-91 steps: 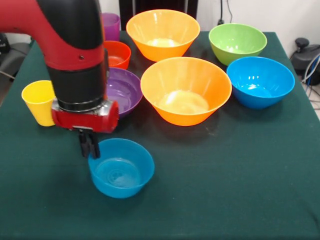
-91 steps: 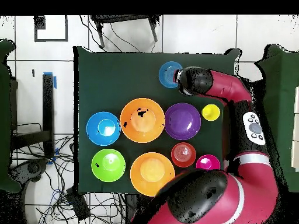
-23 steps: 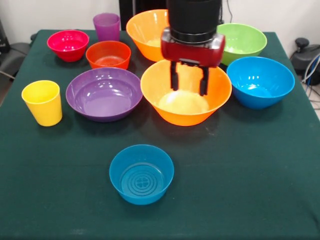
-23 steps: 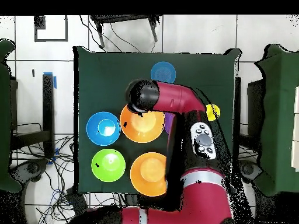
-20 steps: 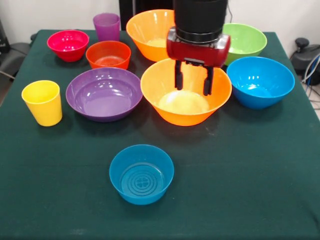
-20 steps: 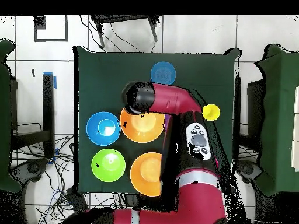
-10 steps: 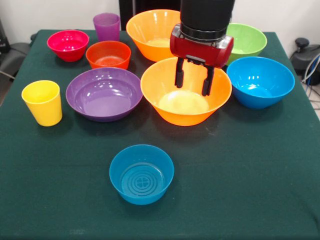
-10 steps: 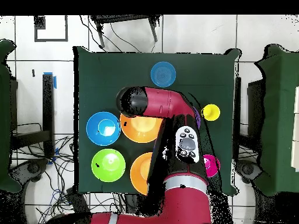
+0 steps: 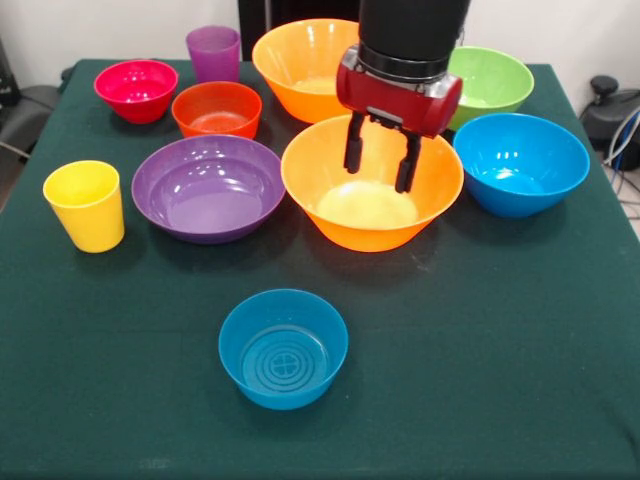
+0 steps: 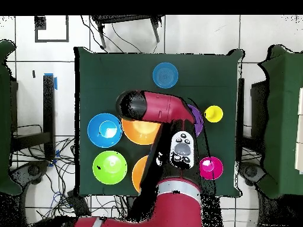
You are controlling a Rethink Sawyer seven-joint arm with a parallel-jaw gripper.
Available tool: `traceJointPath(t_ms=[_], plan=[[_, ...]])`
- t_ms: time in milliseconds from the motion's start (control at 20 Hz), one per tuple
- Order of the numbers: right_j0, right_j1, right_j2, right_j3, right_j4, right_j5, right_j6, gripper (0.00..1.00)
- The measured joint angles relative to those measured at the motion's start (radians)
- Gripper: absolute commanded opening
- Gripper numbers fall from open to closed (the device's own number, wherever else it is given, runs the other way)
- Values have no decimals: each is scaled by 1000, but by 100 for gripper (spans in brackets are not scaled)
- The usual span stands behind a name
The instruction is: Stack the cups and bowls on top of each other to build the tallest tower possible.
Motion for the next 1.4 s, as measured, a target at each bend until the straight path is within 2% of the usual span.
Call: traceJointPath(t_ms=[350,600,1400], plan=[[65,44,-40,6,49,-53,66,100],[85,65,-48,10,67,-82,88,100],[108,113,-77,49,106,-217,95,100]])
